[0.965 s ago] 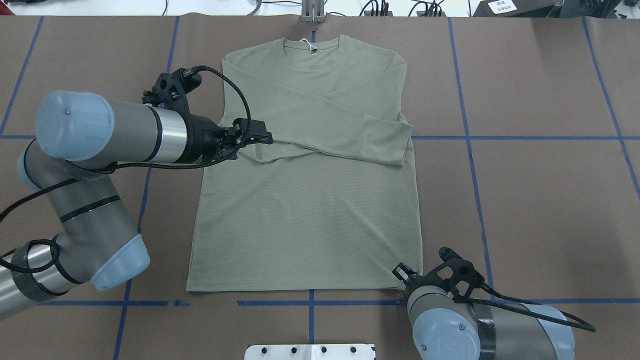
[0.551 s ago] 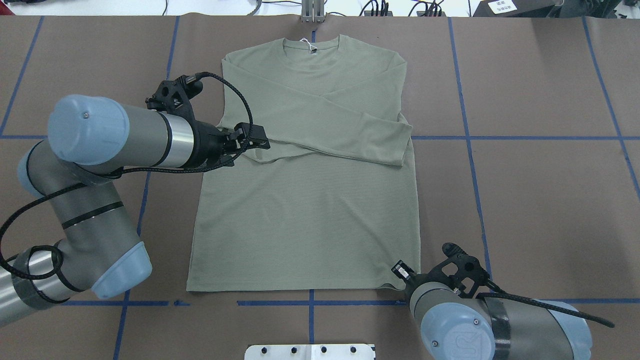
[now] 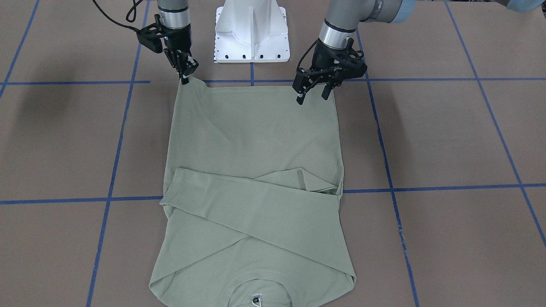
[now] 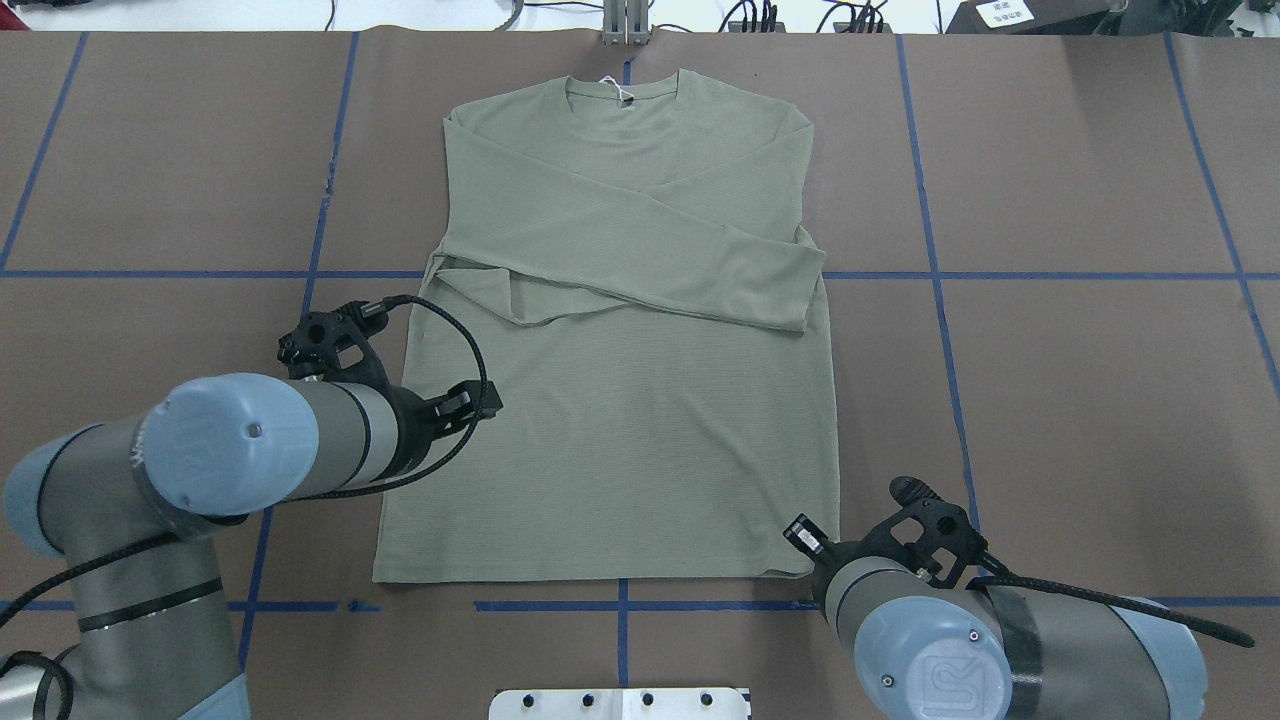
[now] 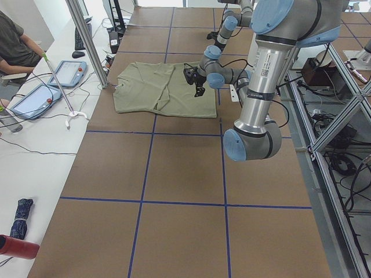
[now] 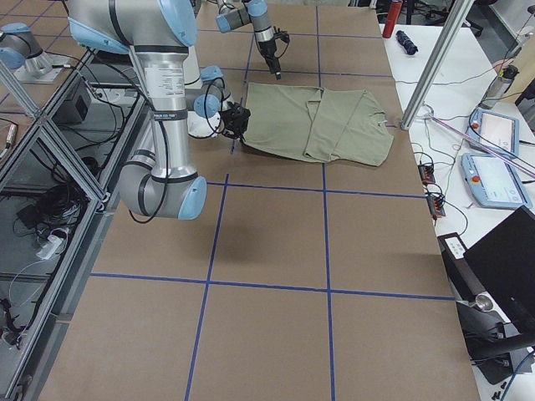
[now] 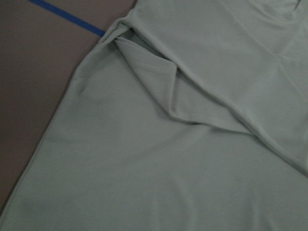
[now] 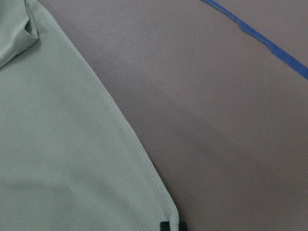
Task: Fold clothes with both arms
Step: 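Move the left gripper to the hem corner nearest it and grasp both corners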
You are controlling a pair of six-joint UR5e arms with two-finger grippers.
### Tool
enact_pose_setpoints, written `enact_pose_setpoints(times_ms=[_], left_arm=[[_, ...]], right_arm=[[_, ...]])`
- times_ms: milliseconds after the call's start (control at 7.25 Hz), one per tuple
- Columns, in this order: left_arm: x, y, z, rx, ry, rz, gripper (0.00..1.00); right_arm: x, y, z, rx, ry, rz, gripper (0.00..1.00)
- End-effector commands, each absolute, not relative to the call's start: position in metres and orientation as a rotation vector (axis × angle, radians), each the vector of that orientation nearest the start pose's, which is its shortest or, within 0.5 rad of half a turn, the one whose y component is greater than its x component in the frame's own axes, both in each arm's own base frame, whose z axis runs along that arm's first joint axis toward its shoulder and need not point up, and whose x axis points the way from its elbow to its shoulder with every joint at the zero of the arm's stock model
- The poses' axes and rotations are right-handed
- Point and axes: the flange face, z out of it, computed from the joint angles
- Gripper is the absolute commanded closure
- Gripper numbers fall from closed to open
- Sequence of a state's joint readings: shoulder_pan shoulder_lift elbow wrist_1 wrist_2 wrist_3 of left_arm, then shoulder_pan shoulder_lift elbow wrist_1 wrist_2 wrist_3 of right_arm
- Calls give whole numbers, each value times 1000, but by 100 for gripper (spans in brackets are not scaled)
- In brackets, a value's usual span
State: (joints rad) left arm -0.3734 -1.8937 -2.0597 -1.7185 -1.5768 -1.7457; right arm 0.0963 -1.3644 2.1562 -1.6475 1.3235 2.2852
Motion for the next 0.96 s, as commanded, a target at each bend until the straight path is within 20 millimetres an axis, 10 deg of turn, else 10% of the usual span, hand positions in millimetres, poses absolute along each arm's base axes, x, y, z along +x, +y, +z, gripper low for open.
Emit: enact_pose_setpoints(times_ms=[0,827], left_arm=[[477,-274,295,40,823,-488,8],[495,-242,339,3,736,-456,31]], right_arm=[[-484,-205,304,9,-780,853,100],[-486,-202,302,4,-785,849,100]])
